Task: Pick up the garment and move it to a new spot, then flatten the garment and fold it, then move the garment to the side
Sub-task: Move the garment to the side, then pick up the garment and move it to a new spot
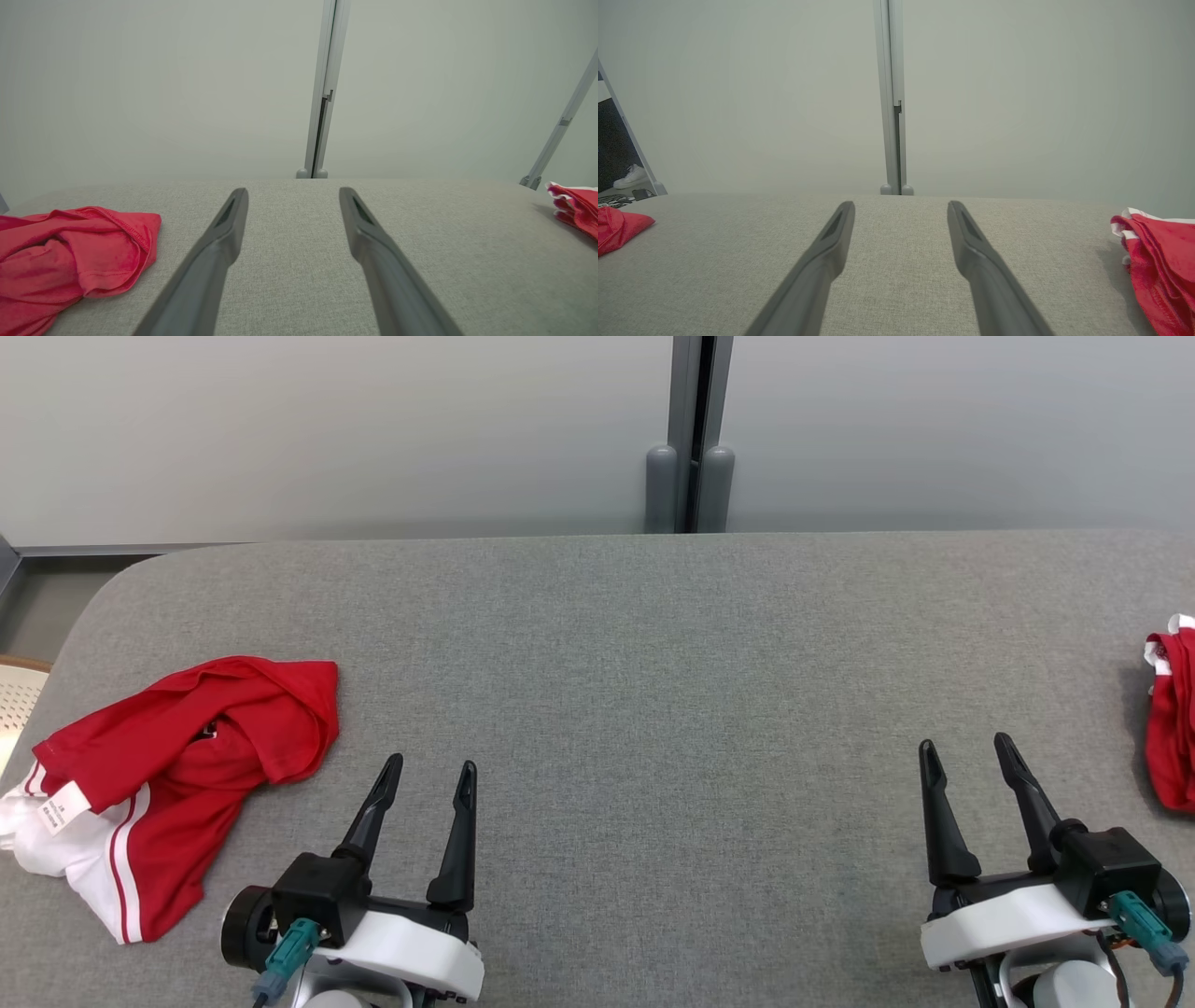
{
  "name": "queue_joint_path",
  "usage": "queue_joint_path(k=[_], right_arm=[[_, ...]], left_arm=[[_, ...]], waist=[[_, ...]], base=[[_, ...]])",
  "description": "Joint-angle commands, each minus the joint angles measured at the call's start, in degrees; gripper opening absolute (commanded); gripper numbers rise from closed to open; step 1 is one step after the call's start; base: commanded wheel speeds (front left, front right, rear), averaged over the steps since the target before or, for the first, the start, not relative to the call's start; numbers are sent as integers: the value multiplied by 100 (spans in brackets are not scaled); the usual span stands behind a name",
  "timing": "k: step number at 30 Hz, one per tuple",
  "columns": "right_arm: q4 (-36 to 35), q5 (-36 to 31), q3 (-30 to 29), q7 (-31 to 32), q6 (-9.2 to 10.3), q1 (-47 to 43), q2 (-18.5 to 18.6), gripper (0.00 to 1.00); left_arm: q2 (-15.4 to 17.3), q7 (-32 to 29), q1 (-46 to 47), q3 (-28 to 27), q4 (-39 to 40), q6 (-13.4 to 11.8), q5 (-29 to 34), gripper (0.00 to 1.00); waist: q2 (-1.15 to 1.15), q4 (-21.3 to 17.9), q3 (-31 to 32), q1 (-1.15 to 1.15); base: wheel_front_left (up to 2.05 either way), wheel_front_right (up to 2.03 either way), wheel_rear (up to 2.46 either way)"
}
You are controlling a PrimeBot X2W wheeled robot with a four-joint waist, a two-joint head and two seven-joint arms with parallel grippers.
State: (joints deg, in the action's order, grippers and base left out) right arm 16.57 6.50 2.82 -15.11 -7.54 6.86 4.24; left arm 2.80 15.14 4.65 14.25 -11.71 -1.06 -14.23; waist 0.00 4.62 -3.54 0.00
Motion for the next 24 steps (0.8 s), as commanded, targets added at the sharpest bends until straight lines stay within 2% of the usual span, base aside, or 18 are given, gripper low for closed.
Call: queue_joint_path(k=[1,19,24], right_arm=[[-12,-29,-3,-5,10,-63,-2,100],[75,110,-14,-5,9,-11,3,100],[94,138,129,-5,9,-52,2,100]], left_arm=[[20,-1,31,-26,15,6,-36,100],[20,-2,62,-14,-71,32,-39,100],[21,-2,102,-19,-79,23,-52,100]], waist=[[0,10,2,0],[0,54,-14,0],[0,242,-5,0]], base=[[0,0,0],[0,0,0],[0,0,0]])
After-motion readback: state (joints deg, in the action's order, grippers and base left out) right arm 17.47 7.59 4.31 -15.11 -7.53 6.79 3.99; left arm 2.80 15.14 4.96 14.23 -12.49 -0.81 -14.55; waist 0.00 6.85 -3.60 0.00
